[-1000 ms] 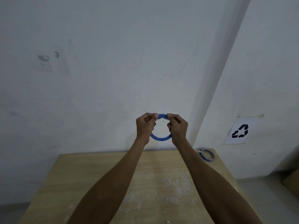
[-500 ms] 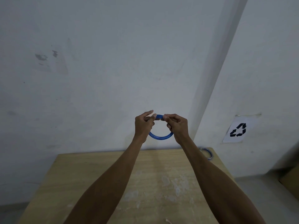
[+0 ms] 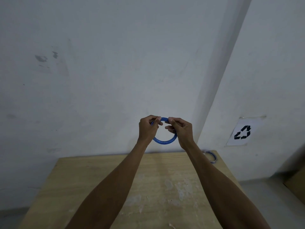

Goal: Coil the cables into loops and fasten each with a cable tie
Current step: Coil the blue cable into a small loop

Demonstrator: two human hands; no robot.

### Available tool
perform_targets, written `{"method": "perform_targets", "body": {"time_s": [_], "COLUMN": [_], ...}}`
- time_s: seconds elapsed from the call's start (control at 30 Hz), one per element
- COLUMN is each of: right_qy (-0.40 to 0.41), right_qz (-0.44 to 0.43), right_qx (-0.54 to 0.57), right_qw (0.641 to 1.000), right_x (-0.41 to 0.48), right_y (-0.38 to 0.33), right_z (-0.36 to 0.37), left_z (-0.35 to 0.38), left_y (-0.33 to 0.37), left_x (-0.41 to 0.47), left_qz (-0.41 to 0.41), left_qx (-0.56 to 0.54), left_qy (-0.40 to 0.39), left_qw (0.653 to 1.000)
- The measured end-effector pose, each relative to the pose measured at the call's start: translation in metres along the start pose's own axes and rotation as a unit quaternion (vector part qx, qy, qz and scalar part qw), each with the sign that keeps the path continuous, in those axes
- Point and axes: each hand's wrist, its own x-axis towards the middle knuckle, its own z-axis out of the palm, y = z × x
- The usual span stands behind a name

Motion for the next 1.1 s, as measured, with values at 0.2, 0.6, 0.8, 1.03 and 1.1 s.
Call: {"method": "perform_targets", "body": {"time_s": [0.2,0.6,0.8,1.03,1.1], "right_qy": [-0.028,-0.062,0.003,0.03,0.027], "right_qz": [0.035,0.093,0.068,0.106,0.113], "right_qx": [0.054,0.098,0.061,0.09,0.084], "right_qw": [0.998,0.989,0.996,0.99,0.99], "right_x": [0.0,-0.011,-0.021,-0.031,-0.034], "right_y": [0.004,0.01,0.022,0.033,0.036], "right_z": [-0.004,-0.014,-0.02,-0.03,-0.034], "left_z": [0.003,0.009,0.015,0.027,0.03], "left_y": [-0.006,-0.018,-0.022,-0.033,-0.04], "left_x": [-0.006,-0.021,-0.025,-0.036,-0.039], "left_qz": [-0.011,-0.065,-0.068,-0.08,-0.089], "left_qx": [-0.022,-0.093,-0.071,-0.062,-0.066], "left_qy": [0.022,0.029,0.021,0.011,0.011], "left_qw": [0.999,0.993,0.995,0.995,0.994]}}
